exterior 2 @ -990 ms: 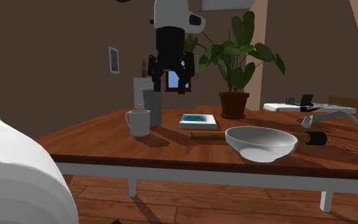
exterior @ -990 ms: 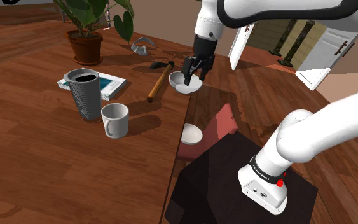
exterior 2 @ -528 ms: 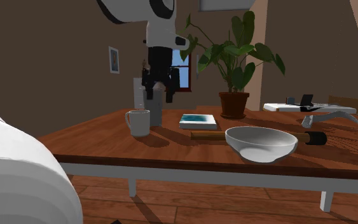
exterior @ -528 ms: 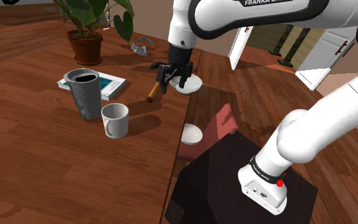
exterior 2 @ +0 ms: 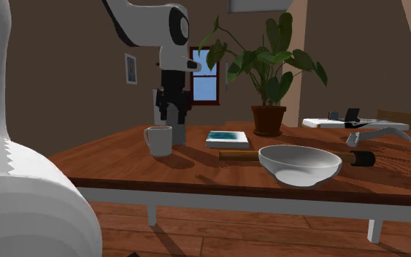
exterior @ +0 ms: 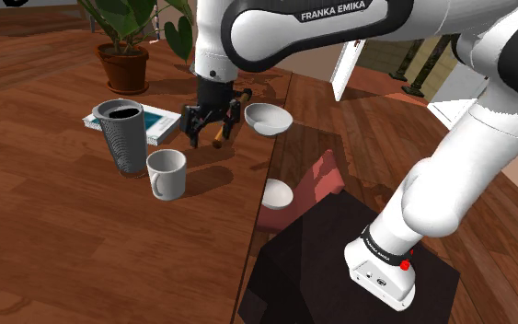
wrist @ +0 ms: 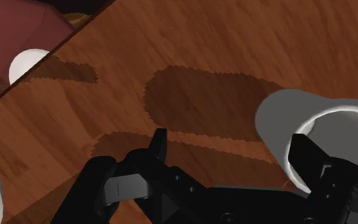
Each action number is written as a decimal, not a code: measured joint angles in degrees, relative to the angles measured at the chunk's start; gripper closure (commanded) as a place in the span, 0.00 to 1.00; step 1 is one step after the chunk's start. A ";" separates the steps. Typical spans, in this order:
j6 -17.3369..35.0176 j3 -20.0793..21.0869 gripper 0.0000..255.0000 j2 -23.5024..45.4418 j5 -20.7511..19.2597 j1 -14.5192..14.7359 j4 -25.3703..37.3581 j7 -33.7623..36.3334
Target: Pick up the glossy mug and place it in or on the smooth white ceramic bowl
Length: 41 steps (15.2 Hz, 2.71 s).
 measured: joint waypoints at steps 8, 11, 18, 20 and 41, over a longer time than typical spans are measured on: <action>2.33 1.77 0.00 12.60 -5.66 3.43 9.27 7.79; 4.34 1.77 0.00 13.46 -6.11 3.72 8.05 8.30; 6.09 1.67 0.00 14.22 -6.50 3.83 7.00 8.48; 6.10 1.67 1.00 14.22 -6.50 3.83 7.00 8.48; -0.97 1.96 1.00 12.01 -5.37 3.53 12.08 7.94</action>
